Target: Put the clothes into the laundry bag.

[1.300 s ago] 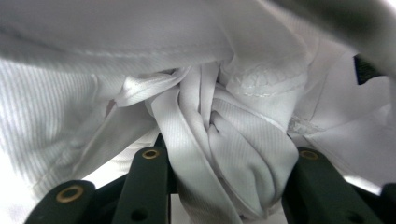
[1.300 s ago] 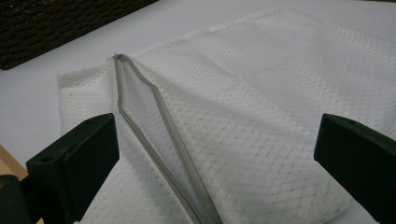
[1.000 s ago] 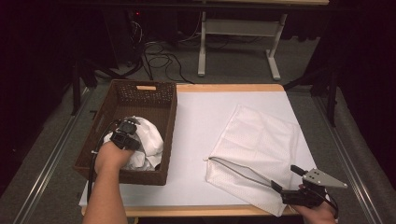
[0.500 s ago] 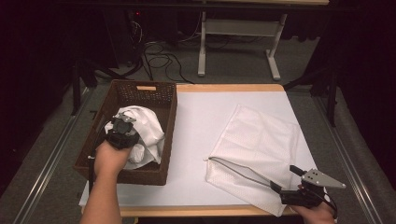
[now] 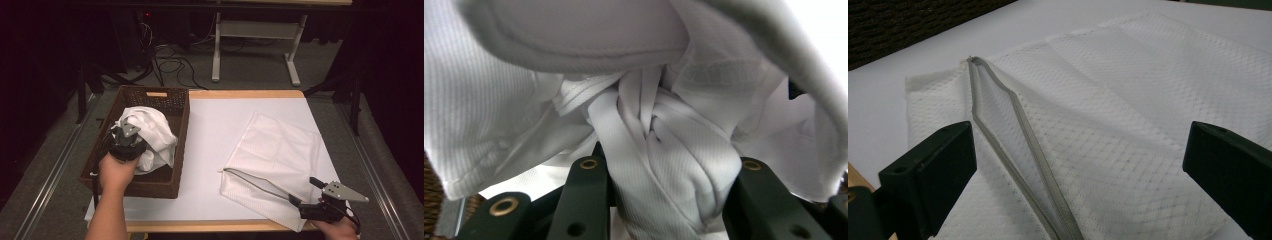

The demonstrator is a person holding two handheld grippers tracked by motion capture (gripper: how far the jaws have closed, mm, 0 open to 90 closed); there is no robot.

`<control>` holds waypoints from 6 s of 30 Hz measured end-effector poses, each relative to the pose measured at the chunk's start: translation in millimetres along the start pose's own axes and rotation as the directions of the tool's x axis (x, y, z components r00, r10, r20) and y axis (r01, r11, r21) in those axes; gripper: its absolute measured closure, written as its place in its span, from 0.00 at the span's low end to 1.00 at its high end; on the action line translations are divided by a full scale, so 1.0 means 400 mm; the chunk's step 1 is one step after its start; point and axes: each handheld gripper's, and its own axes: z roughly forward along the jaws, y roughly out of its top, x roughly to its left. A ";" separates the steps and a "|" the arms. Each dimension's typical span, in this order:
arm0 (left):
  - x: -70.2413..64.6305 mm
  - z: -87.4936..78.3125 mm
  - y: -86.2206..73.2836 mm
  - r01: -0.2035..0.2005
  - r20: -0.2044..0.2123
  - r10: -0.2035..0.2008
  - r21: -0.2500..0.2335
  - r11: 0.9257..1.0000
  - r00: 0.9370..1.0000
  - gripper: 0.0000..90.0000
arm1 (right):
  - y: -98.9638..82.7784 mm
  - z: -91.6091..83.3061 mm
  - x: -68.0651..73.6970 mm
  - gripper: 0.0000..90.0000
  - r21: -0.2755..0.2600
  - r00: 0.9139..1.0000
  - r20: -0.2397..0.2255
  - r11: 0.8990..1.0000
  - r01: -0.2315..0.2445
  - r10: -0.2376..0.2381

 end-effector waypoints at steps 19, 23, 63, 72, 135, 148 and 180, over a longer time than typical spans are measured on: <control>-0.004 -0.060 -0.022 0.004 -0.058 -0.021 -0.268 0.964 0.998 0.73 | -0.001 0.002 0.004 0.02 -0.002 1.000 0.001 1.000 -0.002 0.002; -0.003 -0.066 -0.025 0.008 -0.045 -0.023 -0.299 0.954 0.999 0.73 | -0.002 0.002 0.005 0.02 0.001 1.000 -0.001 1.000 -0.003 0.003; -0.043 -0.157 0.052 0.064 0.011 -0.066 -0.441 0.895 0.998 0.72 | -0.002 -0.001 -0.003 0.04 -0.020 1.000 0.002 1.000 -0.016 0.016; -0.131 -0.168 0.097 0.053 0.096 -0.008 -0.485 0.873 0.995 0.72 | 0.000 -0.003 -0.003 0.05 -0.024 1.000 -0.003 1.000 -0.017 0.017; -0.471 -0.163 -0.132 0.077 0.385 0.091 -0.399 0.913 0.918 0.71 | 0.010 -0.002 0.022 0.30 -0.016 1.000 0.005 1.000 -0.022 0.022; -0.446 -0.176 -0.153 0.116 0.387 0.051 -0.396 0.911 0.920 0.70 | 0.047 0.126 0.059 0.44 0.184 0.996 -0.007 0.979 0.090 -0.090; -0.427 -0.199 -0.198 0.149 0.353 -0.010 -0.369 0.917 0.936 0.69 | 0.058 0.154 0.013 0.82 0.232 0.996 -0.039 0.969 0.089 -0.082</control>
